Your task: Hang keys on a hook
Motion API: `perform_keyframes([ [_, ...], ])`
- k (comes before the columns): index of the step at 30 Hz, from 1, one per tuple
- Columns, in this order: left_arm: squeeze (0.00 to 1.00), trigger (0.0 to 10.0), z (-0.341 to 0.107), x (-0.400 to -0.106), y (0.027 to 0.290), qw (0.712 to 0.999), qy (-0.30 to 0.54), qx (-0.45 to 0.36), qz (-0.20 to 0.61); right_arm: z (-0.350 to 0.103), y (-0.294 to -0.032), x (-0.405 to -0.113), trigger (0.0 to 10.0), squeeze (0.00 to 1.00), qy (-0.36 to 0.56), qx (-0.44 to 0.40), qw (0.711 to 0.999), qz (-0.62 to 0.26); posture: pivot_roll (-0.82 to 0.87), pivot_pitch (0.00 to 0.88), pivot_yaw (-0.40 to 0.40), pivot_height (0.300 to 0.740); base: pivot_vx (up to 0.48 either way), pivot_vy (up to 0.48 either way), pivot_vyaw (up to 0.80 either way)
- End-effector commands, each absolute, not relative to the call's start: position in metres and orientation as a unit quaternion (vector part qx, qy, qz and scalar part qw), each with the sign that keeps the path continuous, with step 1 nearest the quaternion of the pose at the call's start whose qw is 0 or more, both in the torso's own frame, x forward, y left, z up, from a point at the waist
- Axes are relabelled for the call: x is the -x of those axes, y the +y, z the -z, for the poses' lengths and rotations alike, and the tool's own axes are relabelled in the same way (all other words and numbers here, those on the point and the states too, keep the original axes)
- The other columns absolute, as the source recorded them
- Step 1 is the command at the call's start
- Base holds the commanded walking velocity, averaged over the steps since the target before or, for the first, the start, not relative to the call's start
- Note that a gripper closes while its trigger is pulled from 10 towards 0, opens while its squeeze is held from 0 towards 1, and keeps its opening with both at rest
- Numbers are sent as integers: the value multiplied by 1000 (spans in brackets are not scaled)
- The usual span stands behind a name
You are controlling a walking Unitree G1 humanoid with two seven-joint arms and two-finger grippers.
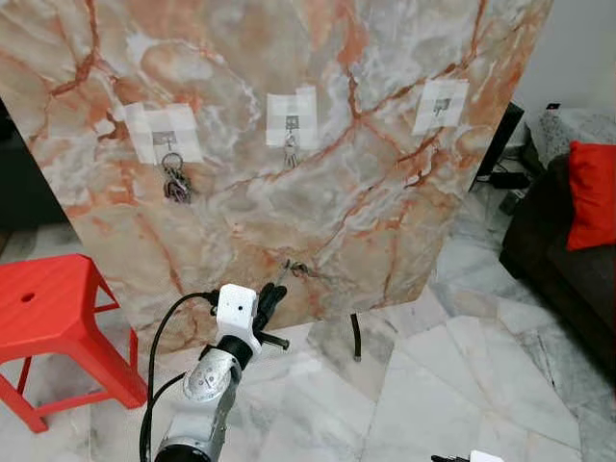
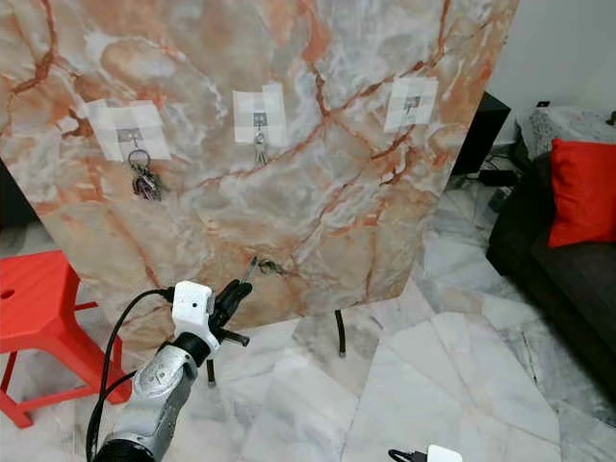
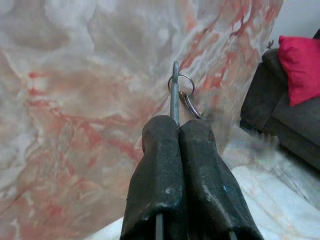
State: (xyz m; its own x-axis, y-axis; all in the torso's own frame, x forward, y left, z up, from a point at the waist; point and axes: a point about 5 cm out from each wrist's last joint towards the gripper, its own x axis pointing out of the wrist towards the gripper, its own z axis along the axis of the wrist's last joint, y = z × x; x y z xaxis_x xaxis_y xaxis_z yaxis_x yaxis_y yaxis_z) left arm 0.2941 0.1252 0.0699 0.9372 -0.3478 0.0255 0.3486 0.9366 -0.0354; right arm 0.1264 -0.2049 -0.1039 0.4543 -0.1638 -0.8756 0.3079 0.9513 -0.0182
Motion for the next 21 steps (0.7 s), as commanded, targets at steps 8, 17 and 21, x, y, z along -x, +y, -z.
perform_keyframes([
  [8, 0, 10000, -74, -295, 122, 982, -19, 8, 188, 104, -207, -125, 10000, 0, 508, -65, 848, 138, 0, 0, -74, 740, 0, -129, -766],
  [17, 0, 10000, -74, -295, 120, 981, -14, 12, 191, 105, -207, -123, 10000, 0, 512, -61, 846, 137, -3, 0, -67, 740, 0, -85, -763],
  [21, 0, 10000, -74, -295, 120, 981, -15, 10, 195, 105, -207, -123, 10000, 0, 510, -64, 846, 139, -5, 0, -64, 740, 0, 0, -189],
])
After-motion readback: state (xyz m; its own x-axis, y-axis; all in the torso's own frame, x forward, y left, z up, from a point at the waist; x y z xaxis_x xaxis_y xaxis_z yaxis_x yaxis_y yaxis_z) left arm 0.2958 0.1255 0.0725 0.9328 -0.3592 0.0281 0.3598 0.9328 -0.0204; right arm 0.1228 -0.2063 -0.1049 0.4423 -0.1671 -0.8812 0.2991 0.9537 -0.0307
